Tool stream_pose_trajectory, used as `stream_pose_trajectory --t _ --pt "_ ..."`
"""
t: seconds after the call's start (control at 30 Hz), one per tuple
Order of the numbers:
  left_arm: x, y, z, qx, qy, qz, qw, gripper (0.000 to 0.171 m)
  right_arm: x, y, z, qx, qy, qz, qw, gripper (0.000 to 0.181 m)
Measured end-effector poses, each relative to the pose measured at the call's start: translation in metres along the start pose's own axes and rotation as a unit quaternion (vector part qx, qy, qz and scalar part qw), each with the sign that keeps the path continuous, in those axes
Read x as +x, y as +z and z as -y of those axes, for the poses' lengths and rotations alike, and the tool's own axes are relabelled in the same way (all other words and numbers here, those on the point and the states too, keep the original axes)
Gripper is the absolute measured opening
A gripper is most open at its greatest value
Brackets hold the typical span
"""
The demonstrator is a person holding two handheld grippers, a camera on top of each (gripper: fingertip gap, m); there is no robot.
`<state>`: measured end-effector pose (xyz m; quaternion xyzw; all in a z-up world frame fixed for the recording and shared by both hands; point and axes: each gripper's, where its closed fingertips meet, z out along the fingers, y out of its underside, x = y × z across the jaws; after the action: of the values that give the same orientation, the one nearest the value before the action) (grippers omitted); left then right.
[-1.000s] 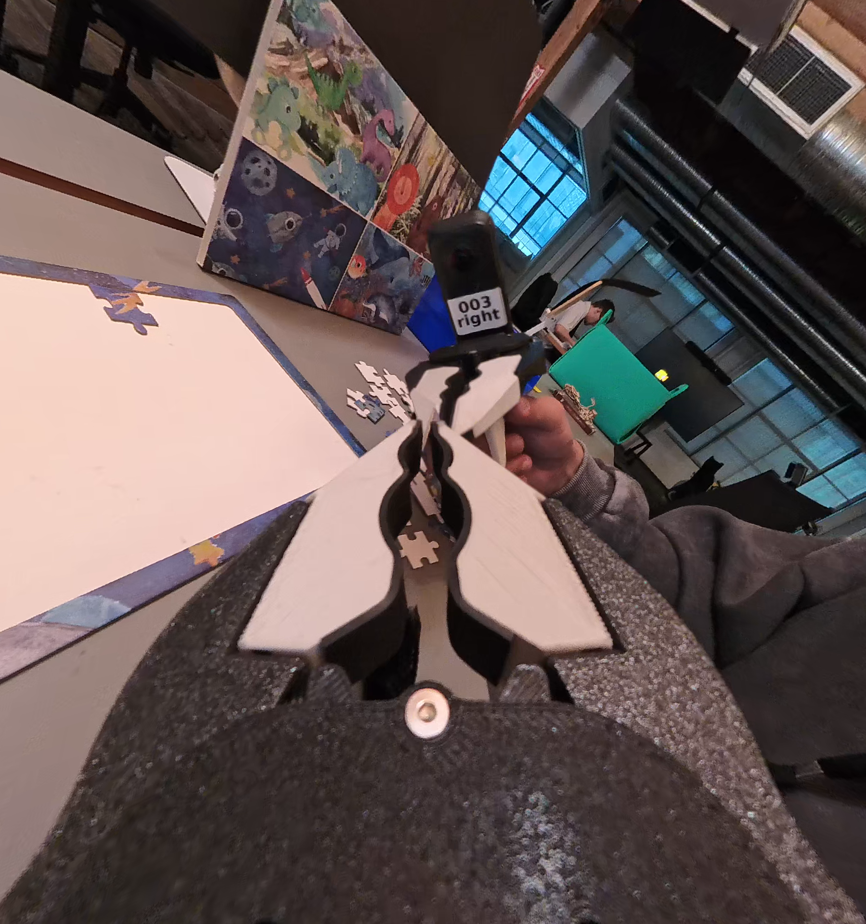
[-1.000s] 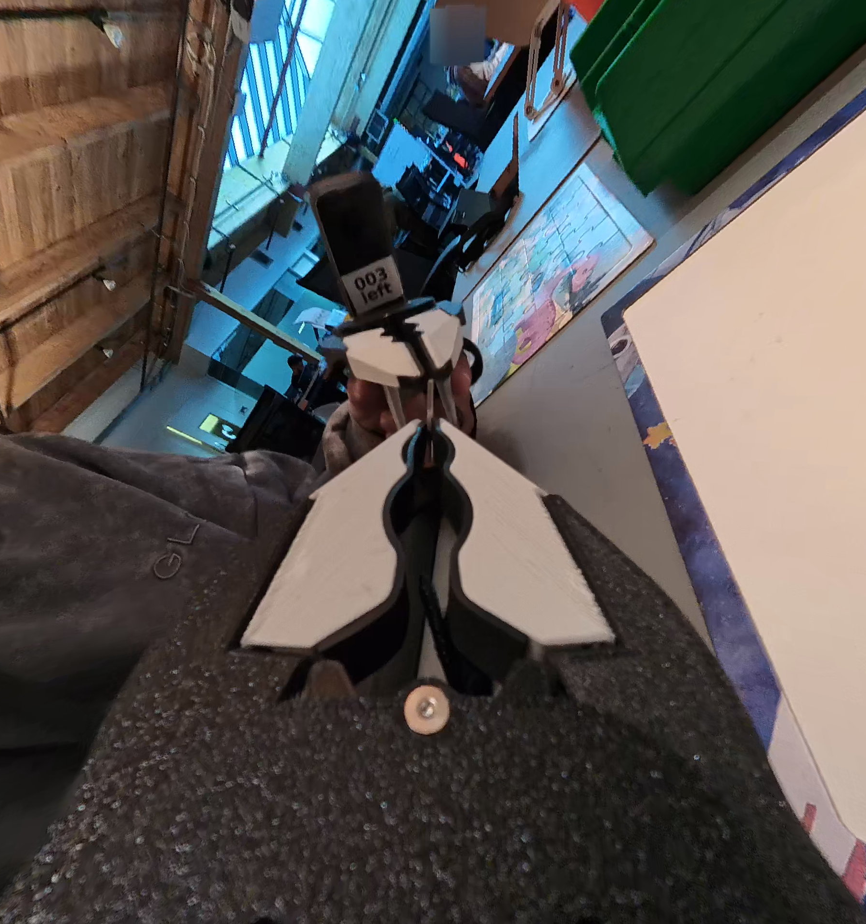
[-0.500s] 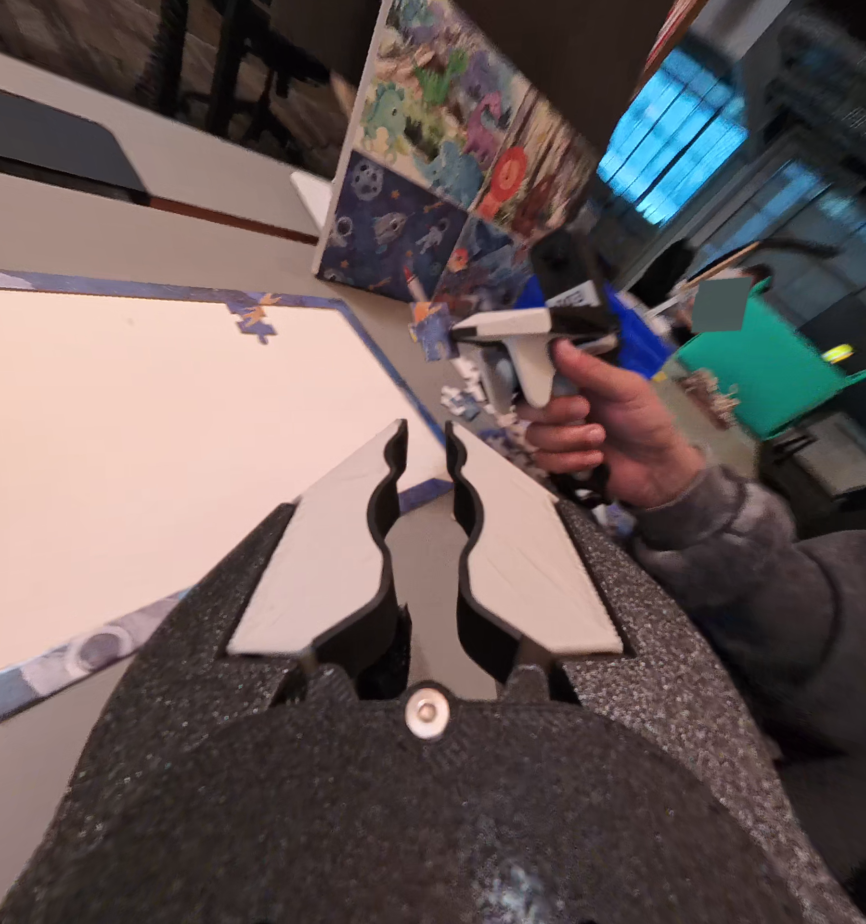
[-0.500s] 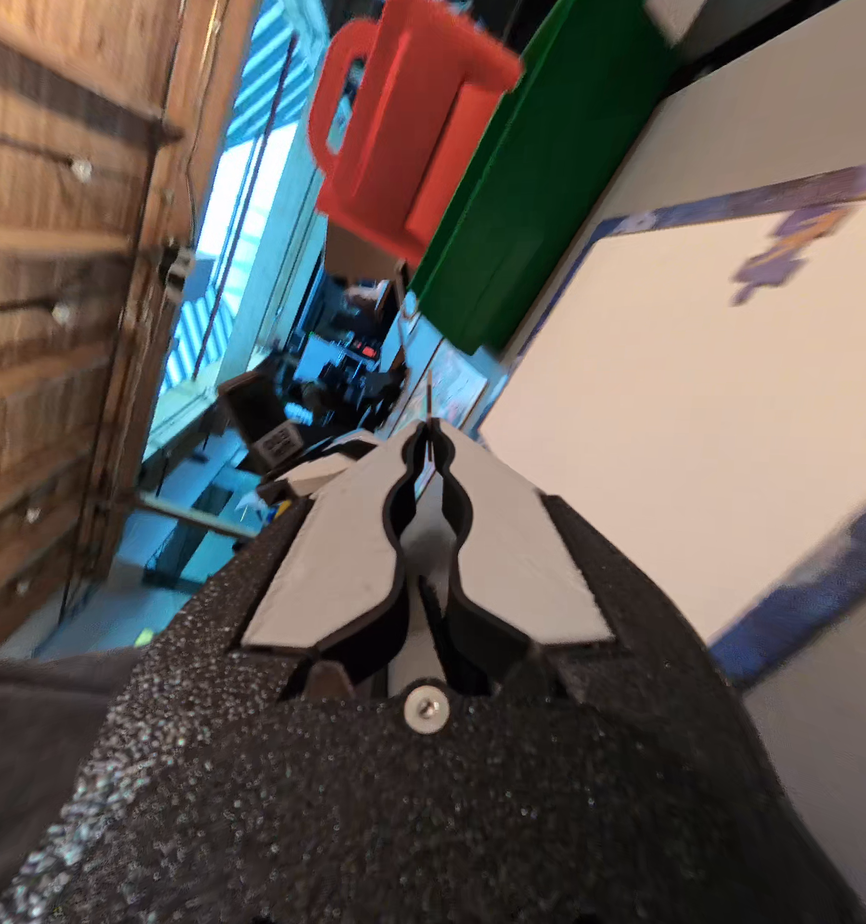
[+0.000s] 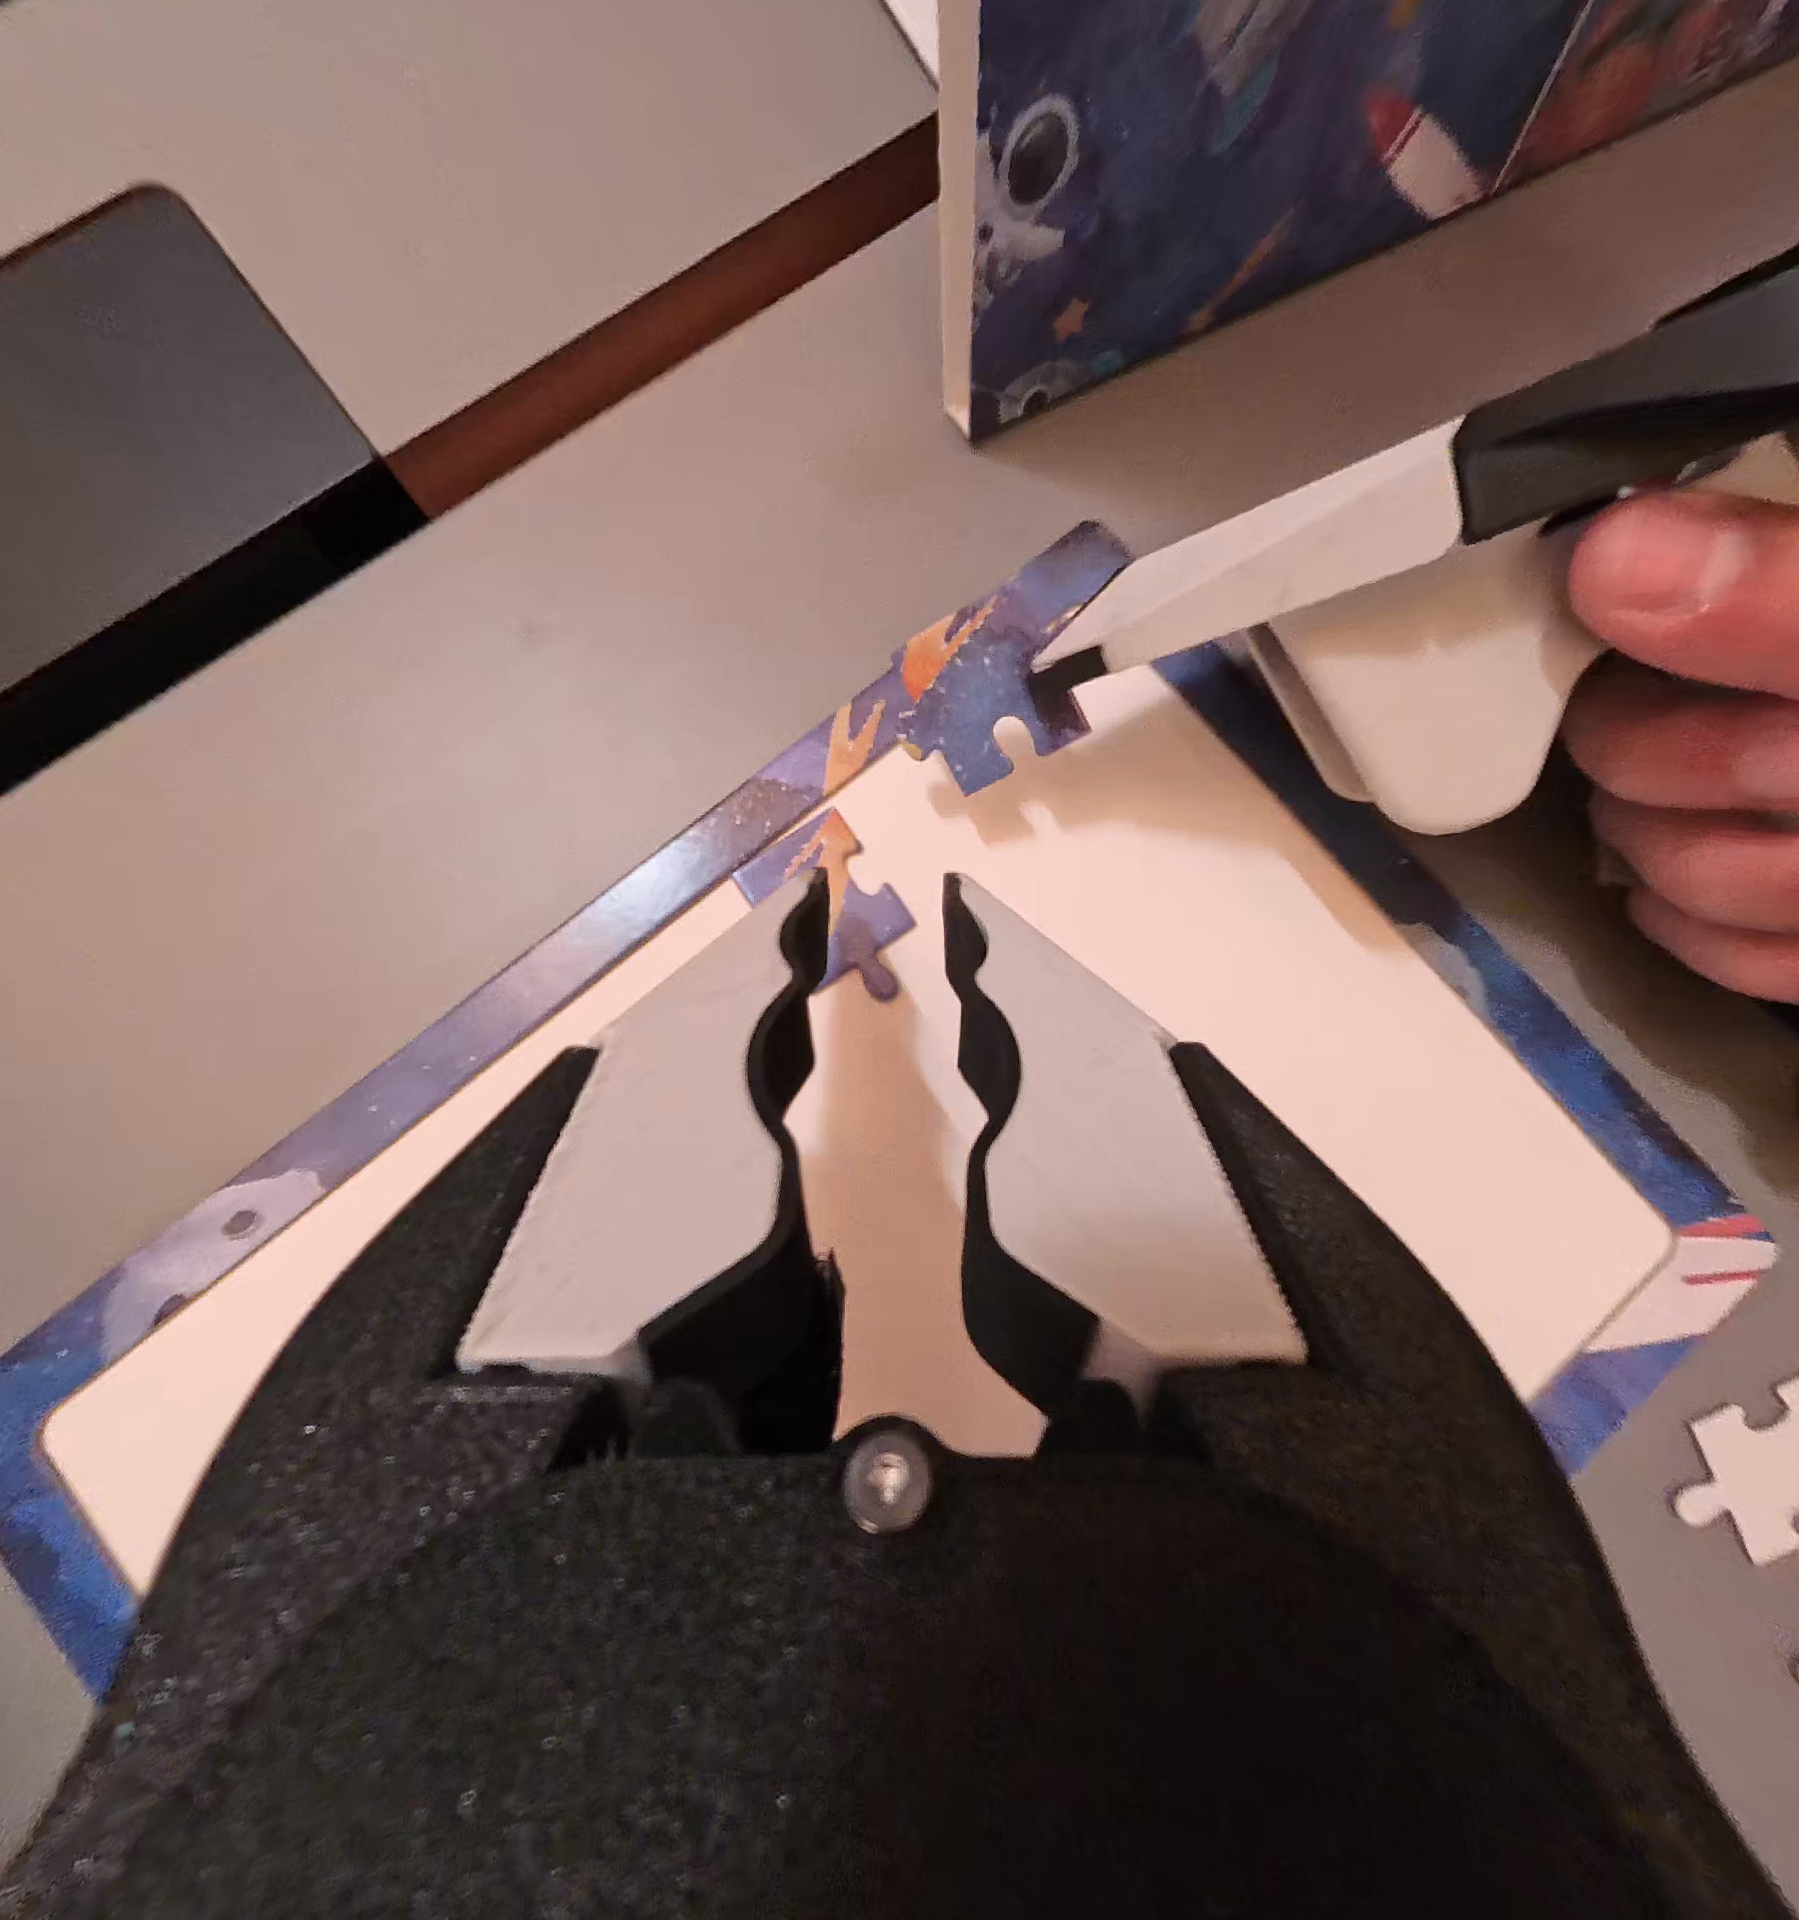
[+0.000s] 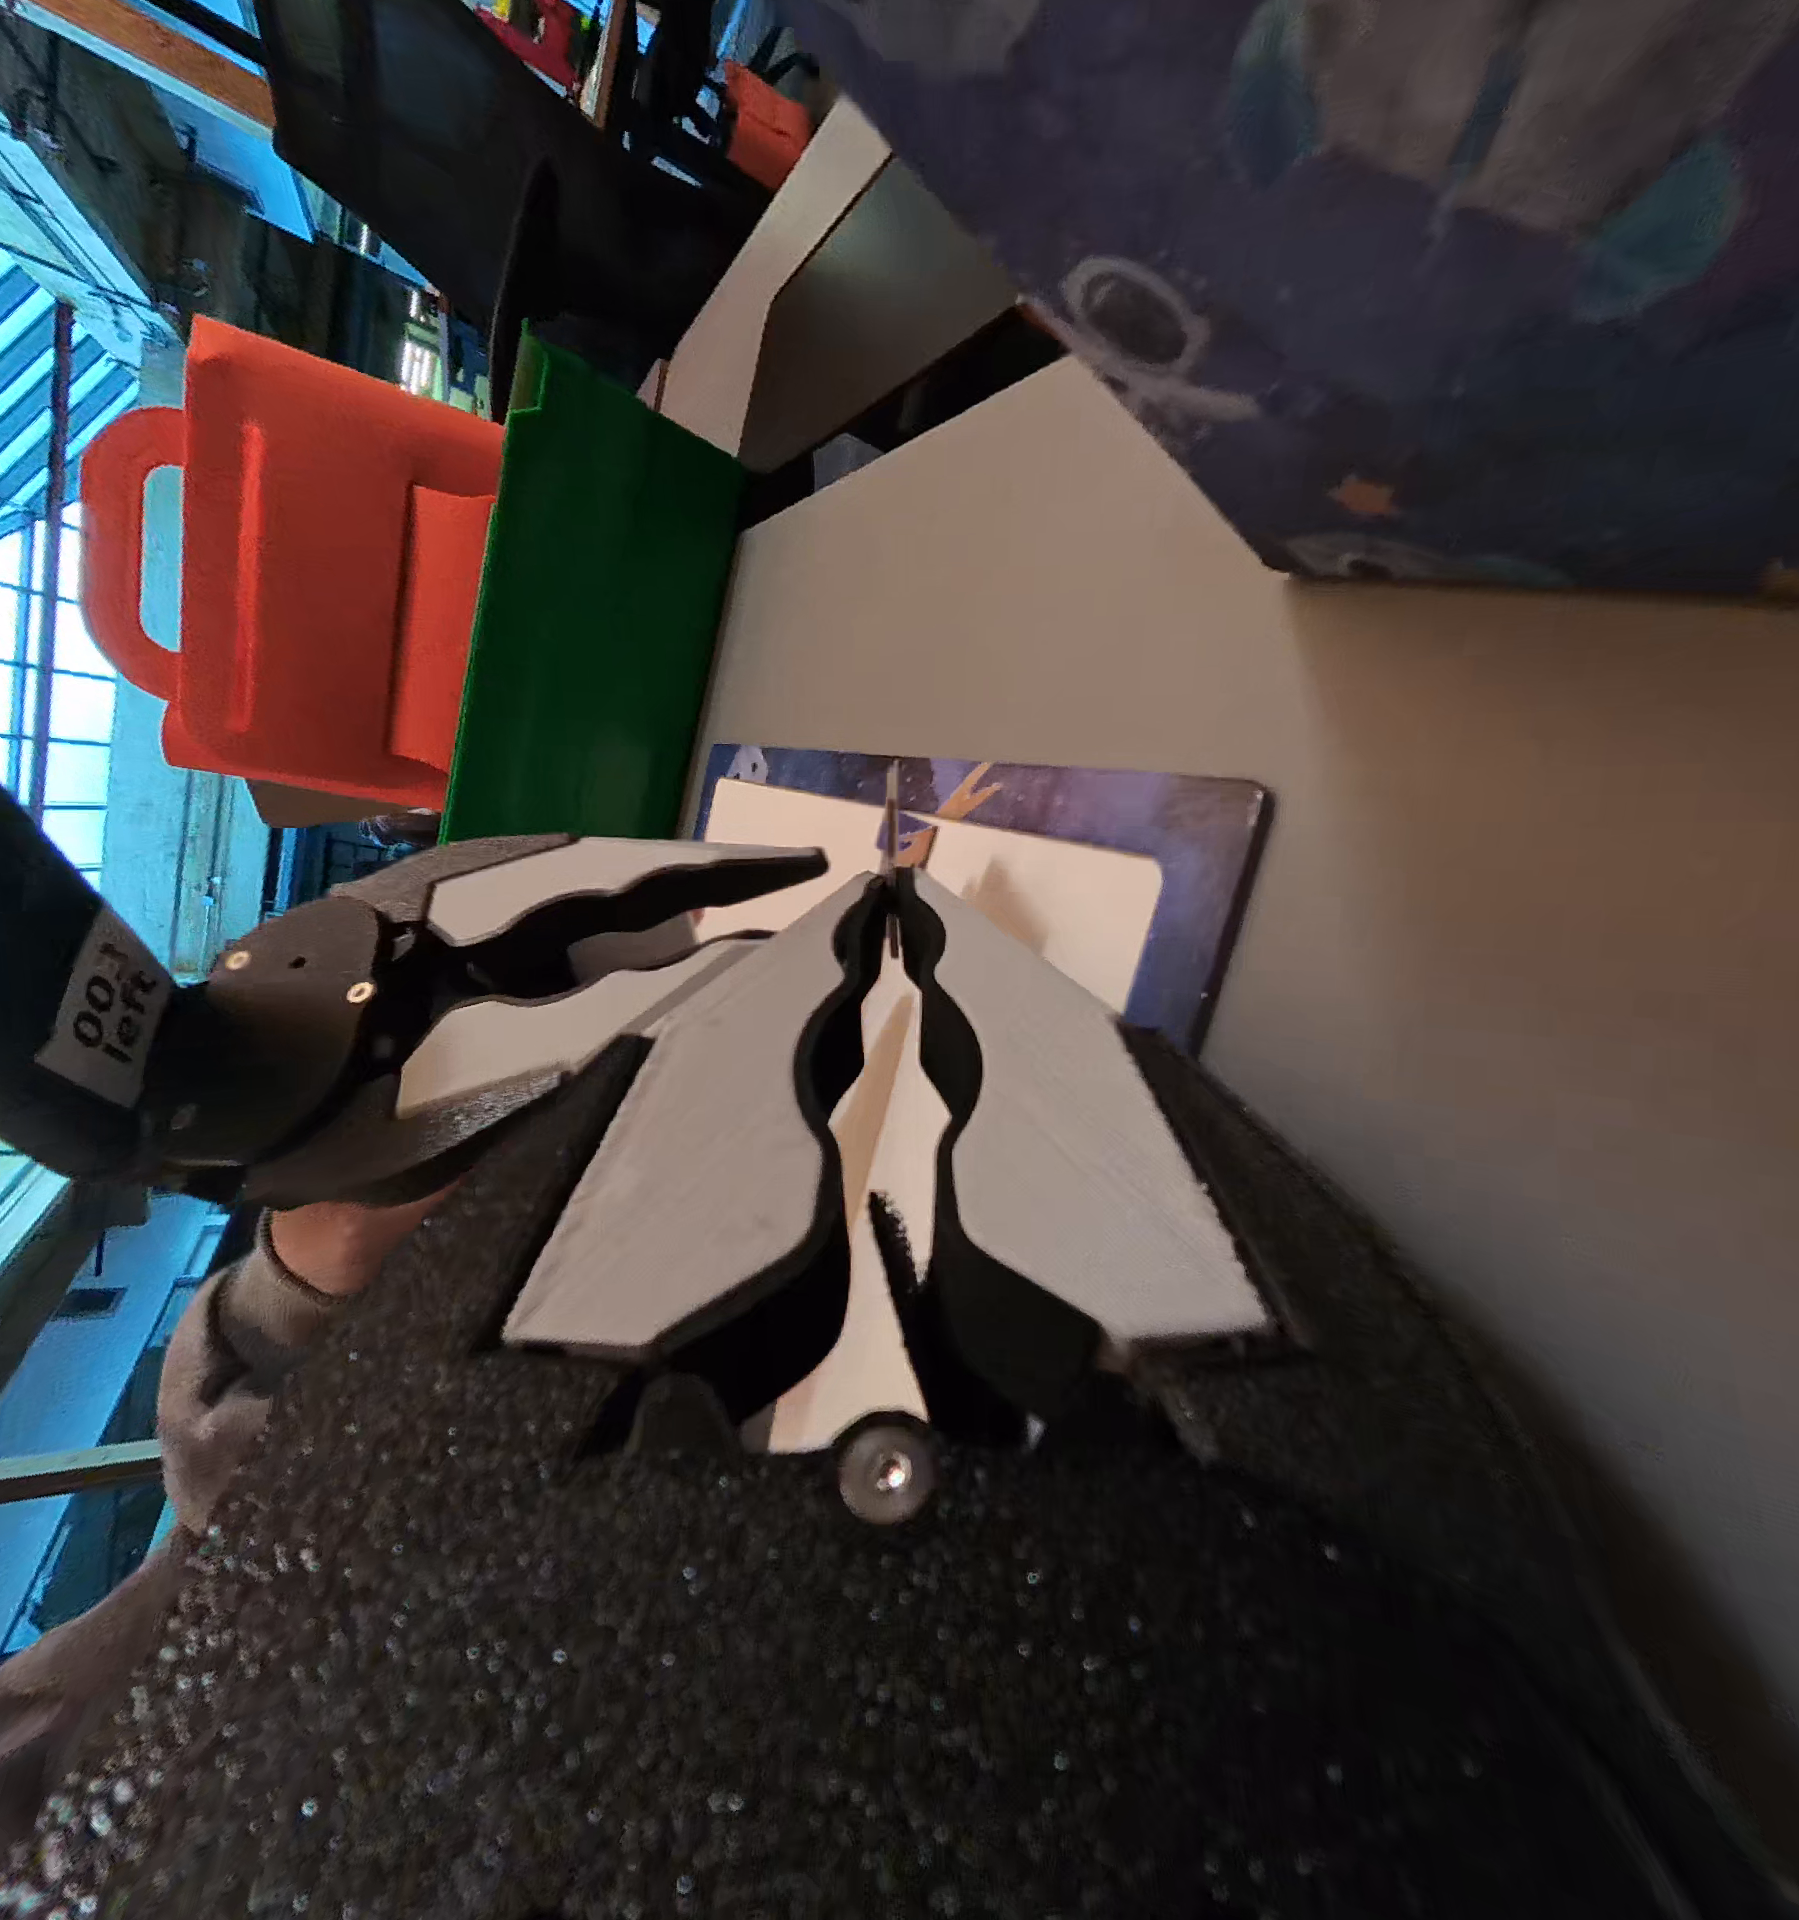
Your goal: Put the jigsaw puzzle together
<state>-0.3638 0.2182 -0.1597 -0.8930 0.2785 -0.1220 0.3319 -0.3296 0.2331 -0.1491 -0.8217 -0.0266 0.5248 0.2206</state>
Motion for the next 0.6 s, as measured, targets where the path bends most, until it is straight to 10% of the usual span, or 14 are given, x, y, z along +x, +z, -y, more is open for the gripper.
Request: stream_pose_trajectory --t 0.6 --pt "0.007 -0.034 -0.031 0.059 -0.007 0.024 0.998 0.021 -0.003 0.012 -0.019 -0.054 0.014 0.018 0.998 0.002"
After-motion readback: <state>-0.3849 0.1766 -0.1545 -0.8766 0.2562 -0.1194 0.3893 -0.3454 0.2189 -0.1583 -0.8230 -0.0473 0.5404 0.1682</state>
